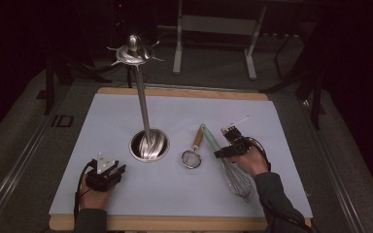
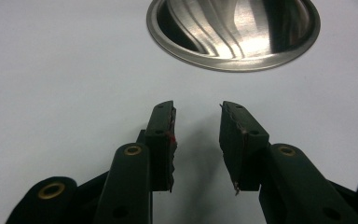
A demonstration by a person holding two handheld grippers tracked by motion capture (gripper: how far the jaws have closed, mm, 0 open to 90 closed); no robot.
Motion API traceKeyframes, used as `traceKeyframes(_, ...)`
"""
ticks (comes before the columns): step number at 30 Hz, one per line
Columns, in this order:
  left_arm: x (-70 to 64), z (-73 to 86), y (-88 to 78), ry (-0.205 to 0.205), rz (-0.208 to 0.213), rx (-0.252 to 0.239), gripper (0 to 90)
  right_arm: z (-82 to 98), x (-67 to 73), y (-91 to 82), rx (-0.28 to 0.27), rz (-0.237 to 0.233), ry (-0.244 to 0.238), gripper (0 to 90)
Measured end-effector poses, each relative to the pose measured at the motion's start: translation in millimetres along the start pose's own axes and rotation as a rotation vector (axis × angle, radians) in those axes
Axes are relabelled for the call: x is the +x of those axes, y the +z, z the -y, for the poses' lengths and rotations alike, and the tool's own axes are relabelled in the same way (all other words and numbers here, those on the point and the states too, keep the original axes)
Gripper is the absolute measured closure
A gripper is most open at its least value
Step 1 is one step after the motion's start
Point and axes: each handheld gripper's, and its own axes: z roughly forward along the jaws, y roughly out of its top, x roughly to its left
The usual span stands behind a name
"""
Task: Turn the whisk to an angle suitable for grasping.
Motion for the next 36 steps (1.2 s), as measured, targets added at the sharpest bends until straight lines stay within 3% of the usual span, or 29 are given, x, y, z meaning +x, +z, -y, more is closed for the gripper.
traceKeyframes(9, 1.2, 1.1, -2.2, -0.013, 0.002, -0.024, 65.5, -2.2, 7.5, -13.4, -0.062, -0.015, -0.062, 69.1)
traceKeyframes(19, 0.7, 1.4, -3.8, -0.009, -0.011, -0.037, 64.2, -6.6, 21.8, -24.5, -0.163, 0.003, -0.126, 69.1)
traceKeyframes(26, 1.8, 5.3, -9.0, -0.033, -0.018, -0.098, 63.8, -8.4, 27.2, -31.2, -0.205, 0.010, -0.144, 69.1)
traceKeyframes(29, 2.8, 5.4, -8.8, -0.046, -0.019, -0.100, 63.8, -9.6, 31.1, -34.2, -0.227, 0.007, -0.159, 69.1)
traceKeyframes(36, 1.6, 3.8, -6.2, -0.036, -0.032, -0.070, 60.4, -14.0, 40.0, -38.6, -0.253, 0.013, -0.188, 69.1)
